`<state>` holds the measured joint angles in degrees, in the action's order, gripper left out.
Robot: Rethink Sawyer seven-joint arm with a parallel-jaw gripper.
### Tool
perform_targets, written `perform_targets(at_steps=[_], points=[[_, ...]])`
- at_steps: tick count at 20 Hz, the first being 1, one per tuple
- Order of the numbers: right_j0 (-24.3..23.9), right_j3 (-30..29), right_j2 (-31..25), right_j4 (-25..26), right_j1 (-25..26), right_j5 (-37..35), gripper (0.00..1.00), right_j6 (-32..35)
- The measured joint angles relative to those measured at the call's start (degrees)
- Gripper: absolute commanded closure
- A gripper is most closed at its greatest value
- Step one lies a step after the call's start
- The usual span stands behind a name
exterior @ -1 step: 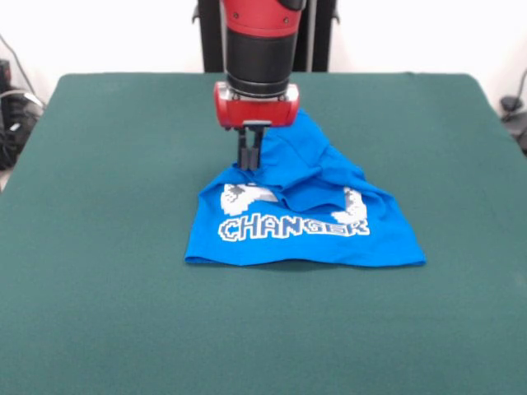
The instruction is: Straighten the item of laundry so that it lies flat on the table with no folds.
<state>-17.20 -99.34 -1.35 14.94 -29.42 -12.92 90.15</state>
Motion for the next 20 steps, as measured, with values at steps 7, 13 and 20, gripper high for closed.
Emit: perform_targets(at_steps=[7, 13, 20], points=[[0.0, -0.07, 0.0, 0.0, 0.0, -0.01, 0.0, 0.0], [0.05, -0.09, 0.01, 0.0, 0.0, 0.05, 0.0, 0.0], [0.5, -0.12, 0.04, 0.0, 0.0, 0.05, 0.0, 0.0]])
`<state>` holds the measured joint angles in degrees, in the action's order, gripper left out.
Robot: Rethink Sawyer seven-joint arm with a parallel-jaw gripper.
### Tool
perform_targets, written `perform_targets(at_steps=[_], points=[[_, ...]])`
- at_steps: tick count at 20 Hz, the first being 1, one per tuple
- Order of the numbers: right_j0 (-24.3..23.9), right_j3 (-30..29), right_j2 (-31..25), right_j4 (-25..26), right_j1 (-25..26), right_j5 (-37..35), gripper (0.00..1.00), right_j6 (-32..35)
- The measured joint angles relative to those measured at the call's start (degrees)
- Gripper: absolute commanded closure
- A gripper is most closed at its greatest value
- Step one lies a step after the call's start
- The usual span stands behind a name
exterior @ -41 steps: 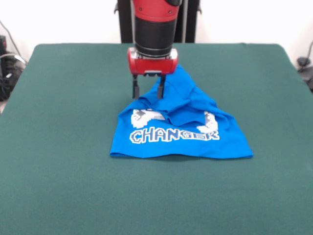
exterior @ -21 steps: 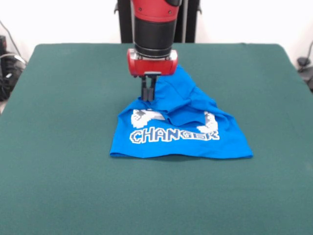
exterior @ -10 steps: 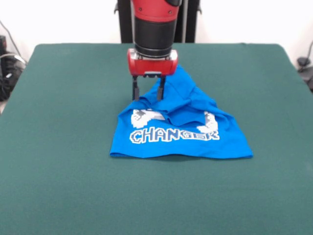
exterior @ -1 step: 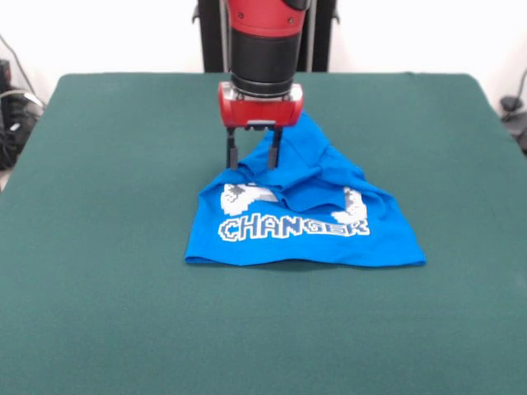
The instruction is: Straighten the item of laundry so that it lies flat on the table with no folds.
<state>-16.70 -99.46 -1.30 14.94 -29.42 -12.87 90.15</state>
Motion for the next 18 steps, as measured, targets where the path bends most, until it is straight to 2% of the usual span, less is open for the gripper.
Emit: perform_targets(at_steps=[18], points=[[-0.64, -0.08, 0.19, 0.0, 0.08, 0.0, 0.0, 0.0]])
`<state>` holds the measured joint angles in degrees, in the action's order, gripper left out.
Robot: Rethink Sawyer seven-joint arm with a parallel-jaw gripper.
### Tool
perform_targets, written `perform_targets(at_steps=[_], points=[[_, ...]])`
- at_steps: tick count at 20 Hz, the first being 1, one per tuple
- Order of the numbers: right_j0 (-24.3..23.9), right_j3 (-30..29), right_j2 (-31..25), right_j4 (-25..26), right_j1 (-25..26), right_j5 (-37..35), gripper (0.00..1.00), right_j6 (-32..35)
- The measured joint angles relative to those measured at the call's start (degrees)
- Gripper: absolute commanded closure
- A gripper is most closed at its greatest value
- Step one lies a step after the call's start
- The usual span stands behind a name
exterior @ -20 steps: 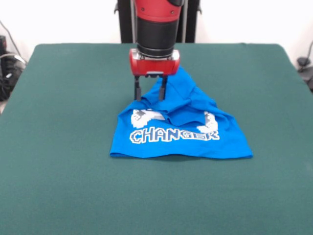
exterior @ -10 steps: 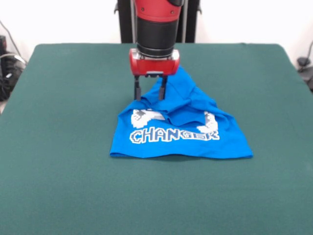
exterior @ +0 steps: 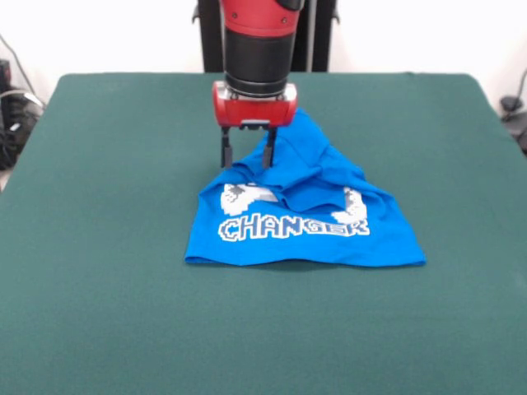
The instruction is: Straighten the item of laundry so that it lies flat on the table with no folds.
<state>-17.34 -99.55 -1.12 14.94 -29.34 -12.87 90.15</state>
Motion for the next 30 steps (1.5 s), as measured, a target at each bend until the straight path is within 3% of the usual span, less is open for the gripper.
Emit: perform_targets(at_steps=[30], points=[[-1.65, -1.2, -0.22, 1.64, 3.27, 3.47, 0.0, 0.0]])
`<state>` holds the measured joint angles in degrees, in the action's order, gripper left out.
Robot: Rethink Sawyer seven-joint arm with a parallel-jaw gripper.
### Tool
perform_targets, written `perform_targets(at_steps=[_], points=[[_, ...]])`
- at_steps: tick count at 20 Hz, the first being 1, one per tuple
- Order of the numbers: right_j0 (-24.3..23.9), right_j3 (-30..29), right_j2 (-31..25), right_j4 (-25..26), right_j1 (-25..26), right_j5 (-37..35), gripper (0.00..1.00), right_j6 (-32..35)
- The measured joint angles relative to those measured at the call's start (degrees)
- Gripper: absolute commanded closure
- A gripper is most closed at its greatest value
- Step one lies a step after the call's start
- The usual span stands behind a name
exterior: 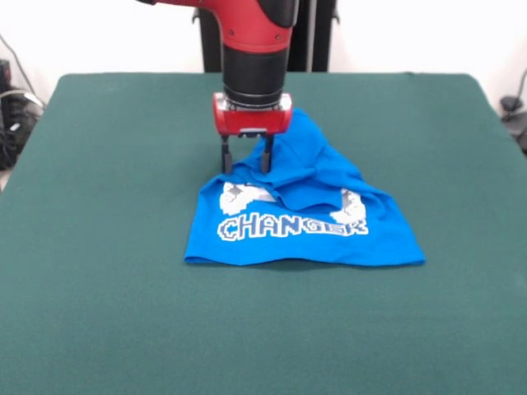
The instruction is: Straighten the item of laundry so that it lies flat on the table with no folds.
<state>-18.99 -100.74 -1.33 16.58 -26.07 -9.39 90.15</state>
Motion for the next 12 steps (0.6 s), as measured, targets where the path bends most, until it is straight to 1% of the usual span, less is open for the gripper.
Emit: perform_targets(at_steps=[2, 3, 12], points=[[-0.19, -0.21, -0.02, 0.0, 0.0, 0.32, 0.0, 0.0], [-0.34, -0.65, -0.03, 0.01, 0.01, 0.76, 1.0, 0.0], [-0.53, -1.04, -0.09, 0.01, 0.0, 0.81, 1.0, 0.0]])
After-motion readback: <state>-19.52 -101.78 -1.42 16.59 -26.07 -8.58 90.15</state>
